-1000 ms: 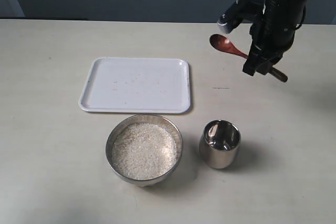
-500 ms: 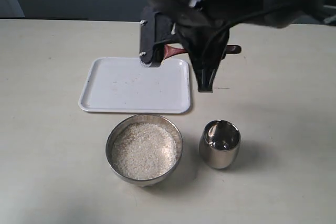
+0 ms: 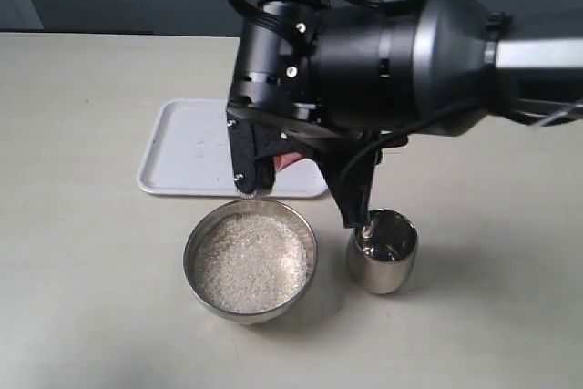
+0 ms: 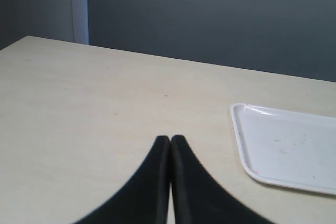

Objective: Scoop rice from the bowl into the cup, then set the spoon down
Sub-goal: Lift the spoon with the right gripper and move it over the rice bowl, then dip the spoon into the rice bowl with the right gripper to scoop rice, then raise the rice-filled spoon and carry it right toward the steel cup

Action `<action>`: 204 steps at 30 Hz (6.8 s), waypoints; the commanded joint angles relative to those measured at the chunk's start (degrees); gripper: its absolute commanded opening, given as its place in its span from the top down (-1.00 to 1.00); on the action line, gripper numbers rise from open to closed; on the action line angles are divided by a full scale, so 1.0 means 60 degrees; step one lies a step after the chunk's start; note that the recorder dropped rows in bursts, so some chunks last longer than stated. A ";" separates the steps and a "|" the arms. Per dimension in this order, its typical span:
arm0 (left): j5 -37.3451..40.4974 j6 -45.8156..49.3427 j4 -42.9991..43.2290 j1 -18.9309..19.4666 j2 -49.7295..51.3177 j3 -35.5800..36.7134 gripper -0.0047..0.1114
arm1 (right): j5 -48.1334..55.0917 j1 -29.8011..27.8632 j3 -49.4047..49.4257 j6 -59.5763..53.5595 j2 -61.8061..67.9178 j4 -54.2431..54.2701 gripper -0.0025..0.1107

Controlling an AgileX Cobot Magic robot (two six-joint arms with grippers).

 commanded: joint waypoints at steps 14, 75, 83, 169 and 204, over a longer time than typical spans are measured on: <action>-0.0105 -0.0024 -0.0024 -0.0036 -0.0044 -0.0023 0.91 | 0.0076 0.0899 0.0766 0.0014 -0.0104 -0.0295 0.96; -0.0105 -0.0024 -0.0024 -0.0036 -0.0044 -0.0023 0.91 | 0.0076 0.1824 0.0766 -0.1239 0.1228 0.0187 0.96; -0.0105 -0.0024 -0.0024 -0.0036 -0.0044 -0.0023 0.91 | 0.0076 0.1826 0.0766 -0.1259 0.1228 0.0292 0.96; -0.0105 -0.0024 -0.0024 -0.0036 -0.0044 -0.0023 0.91 | 0.0076 -0.0960 -0.0104 -0.1745 -0.0578 0.3288 0.97; -0.0105 -0.0005 -0.0024 -0.0036 -0.0044 -0.0023 0.91 | 0.0076 -0.2837 0.1847 -0.1902 -0.2113 0.3394 0.97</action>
